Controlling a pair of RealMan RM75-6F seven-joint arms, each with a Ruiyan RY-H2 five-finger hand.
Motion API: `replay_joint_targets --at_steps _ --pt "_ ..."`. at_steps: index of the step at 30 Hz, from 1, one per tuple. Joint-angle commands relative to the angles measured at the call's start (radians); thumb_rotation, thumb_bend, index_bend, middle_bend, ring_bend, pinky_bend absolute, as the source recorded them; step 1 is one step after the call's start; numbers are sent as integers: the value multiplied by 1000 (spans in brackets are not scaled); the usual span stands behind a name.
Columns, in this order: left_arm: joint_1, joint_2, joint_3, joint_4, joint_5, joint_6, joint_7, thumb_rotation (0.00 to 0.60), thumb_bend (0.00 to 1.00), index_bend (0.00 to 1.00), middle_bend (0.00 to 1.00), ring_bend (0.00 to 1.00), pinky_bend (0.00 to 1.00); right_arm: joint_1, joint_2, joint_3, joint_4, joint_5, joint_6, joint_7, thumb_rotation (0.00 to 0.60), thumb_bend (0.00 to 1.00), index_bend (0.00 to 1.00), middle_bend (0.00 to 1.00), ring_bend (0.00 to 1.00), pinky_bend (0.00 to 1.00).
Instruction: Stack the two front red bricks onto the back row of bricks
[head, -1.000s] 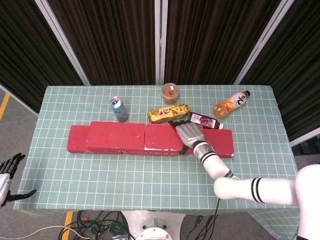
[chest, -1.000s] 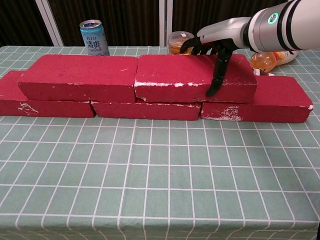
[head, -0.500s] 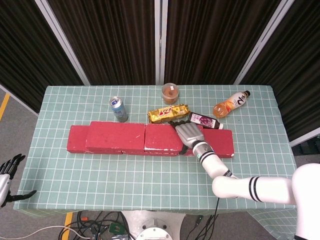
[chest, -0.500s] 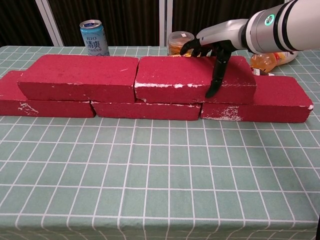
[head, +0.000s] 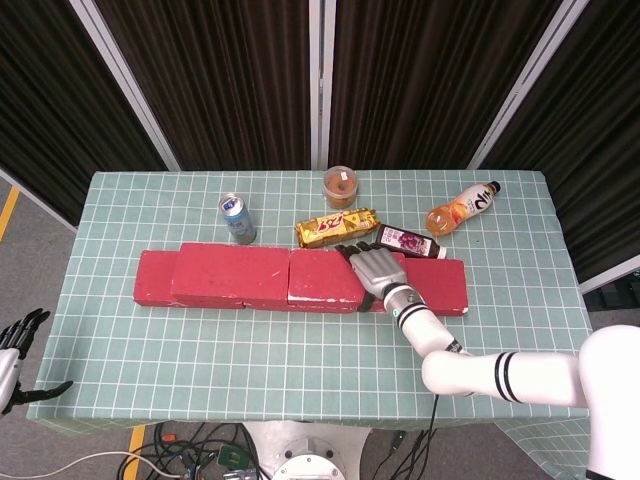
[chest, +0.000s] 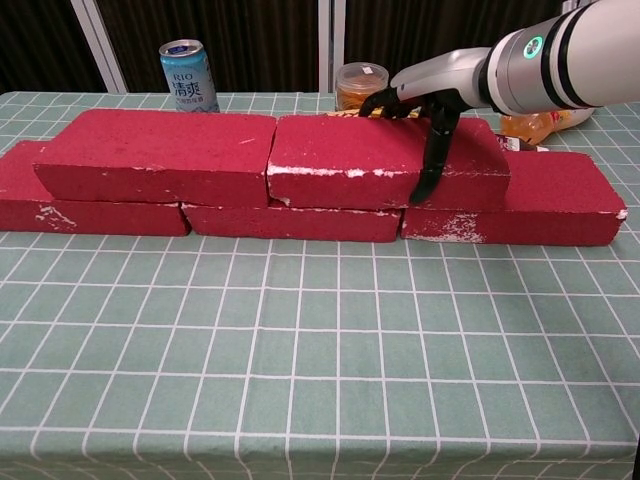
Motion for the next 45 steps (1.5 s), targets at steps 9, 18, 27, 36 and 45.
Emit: replay_joint_targets --at_steps 9,18,27,36,45 --pt "1 -2 -1 3 -1 0 -5 600 0 0 0 0 0 -35 44 35 -52 -96 16 77 600 0 0 0 0 0" --pt "2 3 -4 -5 0 5 3 600 0 0 0 0 0 -106 190 60 -221 -222 98 129 600 0 0 0 0 0" --pt "-2 8 -4 -33 6 8 43 600 0 0 0 0 0 -273 301 14 -294 -458 255 175 600 0 0 0 0 0" --pt "-9 18 -4 -71 8 2 86 600 0 0 0 0 0 -356 247 -22 -126 -496 245 193 600 0 0 0 0 0" --pt "-11 19 -5 -75 2 -3 90 600 0 0 0 0 0 -358 140 -2 44 -432 182 169 600 0 0 0 0 0"
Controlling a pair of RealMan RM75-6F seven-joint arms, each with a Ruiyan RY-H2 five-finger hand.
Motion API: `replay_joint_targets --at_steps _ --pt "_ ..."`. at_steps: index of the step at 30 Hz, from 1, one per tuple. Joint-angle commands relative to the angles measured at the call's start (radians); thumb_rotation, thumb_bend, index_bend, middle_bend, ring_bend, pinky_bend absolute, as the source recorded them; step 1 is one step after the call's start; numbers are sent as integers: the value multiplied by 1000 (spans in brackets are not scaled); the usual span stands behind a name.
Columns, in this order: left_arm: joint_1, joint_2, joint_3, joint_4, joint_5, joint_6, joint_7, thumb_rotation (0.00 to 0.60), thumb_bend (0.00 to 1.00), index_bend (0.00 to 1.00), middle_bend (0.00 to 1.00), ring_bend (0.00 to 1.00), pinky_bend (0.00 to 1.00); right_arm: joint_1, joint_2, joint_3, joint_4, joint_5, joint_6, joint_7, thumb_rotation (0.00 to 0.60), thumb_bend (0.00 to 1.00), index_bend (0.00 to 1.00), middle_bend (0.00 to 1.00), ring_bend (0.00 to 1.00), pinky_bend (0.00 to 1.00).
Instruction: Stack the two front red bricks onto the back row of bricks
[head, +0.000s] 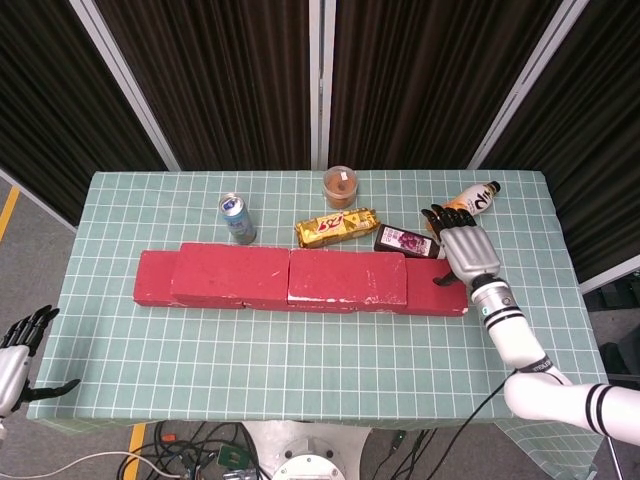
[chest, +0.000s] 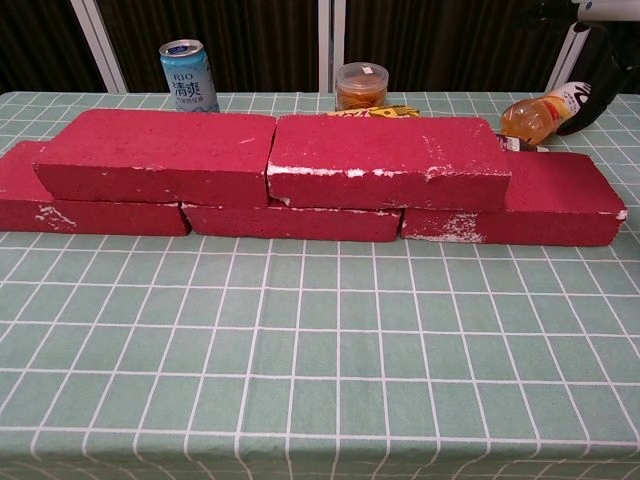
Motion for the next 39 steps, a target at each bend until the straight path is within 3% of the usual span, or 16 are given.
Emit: replay_joint_targets --at_steps 1,16,39 --pt "0 0 0 1 0 0 -2 600 0 0 0 0 0 0 -48 11 48 20 -25 -16 600 0 0 0 0 0" --pt "1 -7 -2 22 -6 -2 -23 600 0 0 0 0 0 16 -149 54 150 63 -43 -89 600 63 0 0 0 0" --pt "-2 -9 0 24 -10 -12 -26 600 0 0 0 0 0 2 -232 101 218 39 -46 -91 600 67 0 0 0 0"
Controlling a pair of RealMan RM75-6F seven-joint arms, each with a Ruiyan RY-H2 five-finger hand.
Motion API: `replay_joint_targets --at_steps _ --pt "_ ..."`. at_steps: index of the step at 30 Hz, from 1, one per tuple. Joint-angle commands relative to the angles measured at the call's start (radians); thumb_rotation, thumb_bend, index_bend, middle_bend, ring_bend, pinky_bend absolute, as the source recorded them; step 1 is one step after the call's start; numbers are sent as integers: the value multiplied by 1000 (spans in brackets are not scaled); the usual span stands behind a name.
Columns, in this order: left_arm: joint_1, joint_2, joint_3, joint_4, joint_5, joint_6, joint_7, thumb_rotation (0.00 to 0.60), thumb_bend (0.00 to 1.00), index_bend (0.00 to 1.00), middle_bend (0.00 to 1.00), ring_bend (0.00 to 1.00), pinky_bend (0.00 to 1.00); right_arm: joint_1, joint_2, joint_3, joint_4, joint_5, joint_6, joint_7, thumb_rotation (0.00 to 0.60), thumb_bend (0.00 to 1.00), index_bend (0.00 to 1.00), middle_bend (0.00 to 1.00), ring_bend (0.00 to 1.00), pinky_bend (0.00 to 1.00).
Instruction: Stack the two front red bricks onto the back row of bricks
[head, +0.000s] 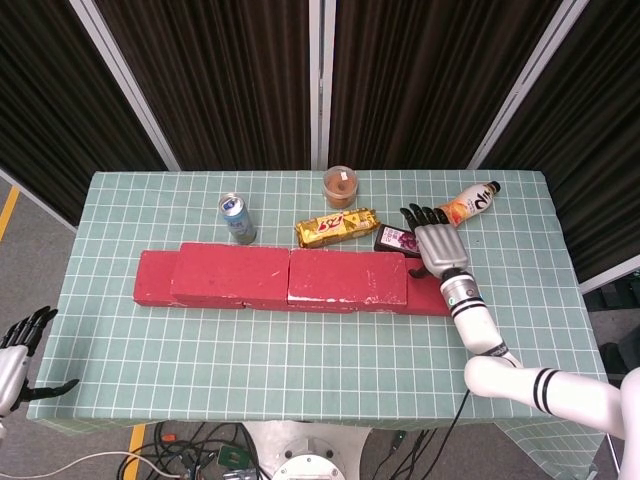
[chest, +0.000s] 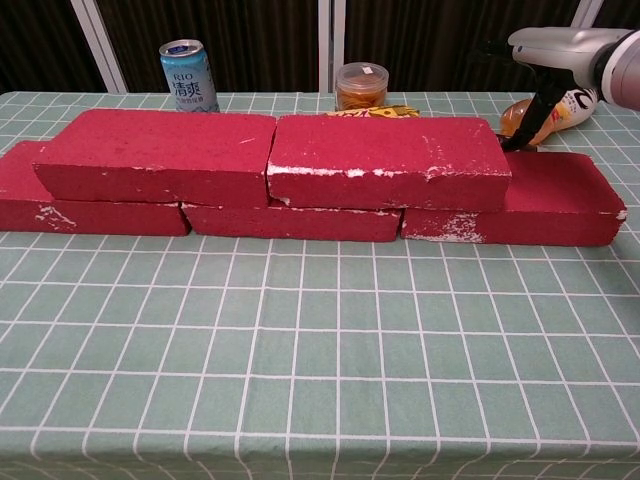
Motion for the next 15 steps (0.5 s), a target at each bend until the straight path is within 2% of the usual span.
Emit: replay_joint_targets --at_steps 1,15 --pt "0 0 0 0 0 0 0 600 0 0 0 0 0 -1 -2 3 1 -1 -1 -3 600 67 0 0 0 0" --pt "0 -1 1 0 -4 -5 4 600 0 0 0 0 0 -8 -15 25 8 -3 -2 -5 600 76 0 0 0 0"
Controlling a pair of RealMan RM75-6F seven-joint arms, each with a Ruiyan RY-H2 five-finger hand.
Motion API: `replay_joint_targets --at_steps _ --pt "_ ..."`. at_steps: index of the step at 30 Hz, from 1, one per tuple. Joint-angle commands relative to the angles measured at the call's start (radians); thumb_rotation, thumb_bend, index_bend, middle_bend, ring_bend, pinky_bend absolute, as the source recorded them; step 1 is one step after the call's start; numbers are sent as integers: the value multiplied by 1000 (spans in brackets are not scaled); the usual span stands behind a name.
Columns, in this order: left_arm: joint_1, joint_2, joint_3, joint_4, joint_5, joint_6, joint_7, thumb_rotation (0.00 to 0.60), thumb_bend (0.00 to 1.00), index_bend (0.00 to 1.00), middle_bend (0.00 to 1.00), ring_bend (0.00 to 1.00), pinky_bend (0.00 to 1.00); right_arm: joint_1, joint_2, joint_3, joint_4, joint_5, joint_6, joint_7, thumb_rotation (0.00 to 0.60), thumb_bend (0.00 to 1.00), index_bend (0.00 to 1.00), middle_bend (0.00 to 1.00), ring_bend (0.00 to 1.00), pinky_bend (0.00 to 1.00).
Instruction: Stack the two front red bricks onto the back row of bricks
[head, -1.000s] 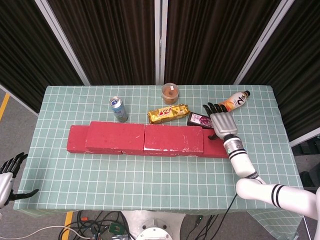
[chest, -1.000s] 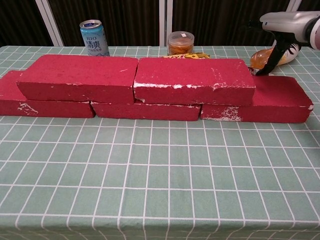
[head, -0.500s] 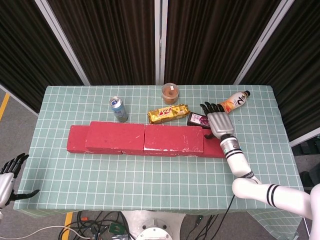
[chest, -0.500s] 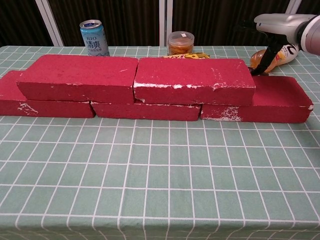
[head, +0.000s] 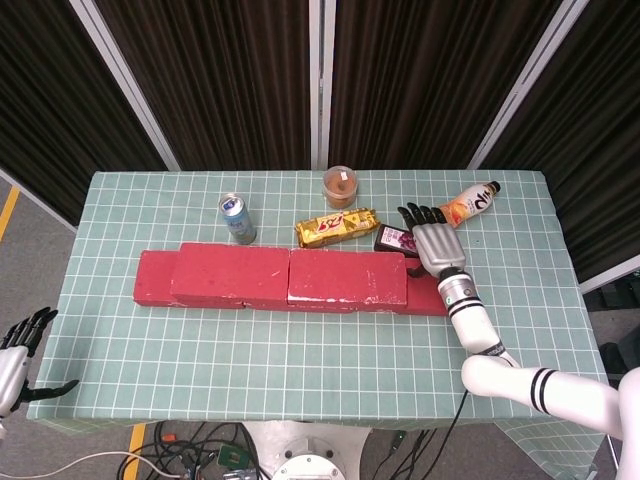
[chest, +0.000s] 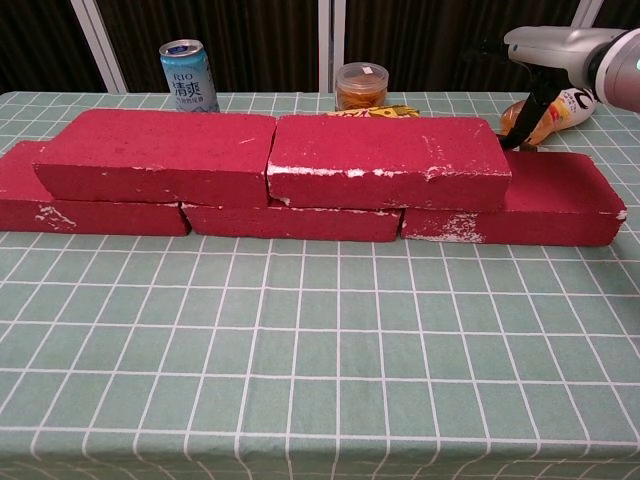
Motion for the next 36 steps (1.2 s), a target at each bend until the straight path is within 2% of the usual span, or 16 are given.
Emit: replay_joint_targets --at_steps 1,36 --pt "0 0 0 0 -1 0 0 600 0 0 0 0 0 -1 -2 4 1 -2 0 2 600 78 0 0 0 0" --pt "3 -4 1 8 -2 0 -1 600 0 0 0 0 0 0 -21 27 20 5 -19 -8 600 85 0 0 0 0"
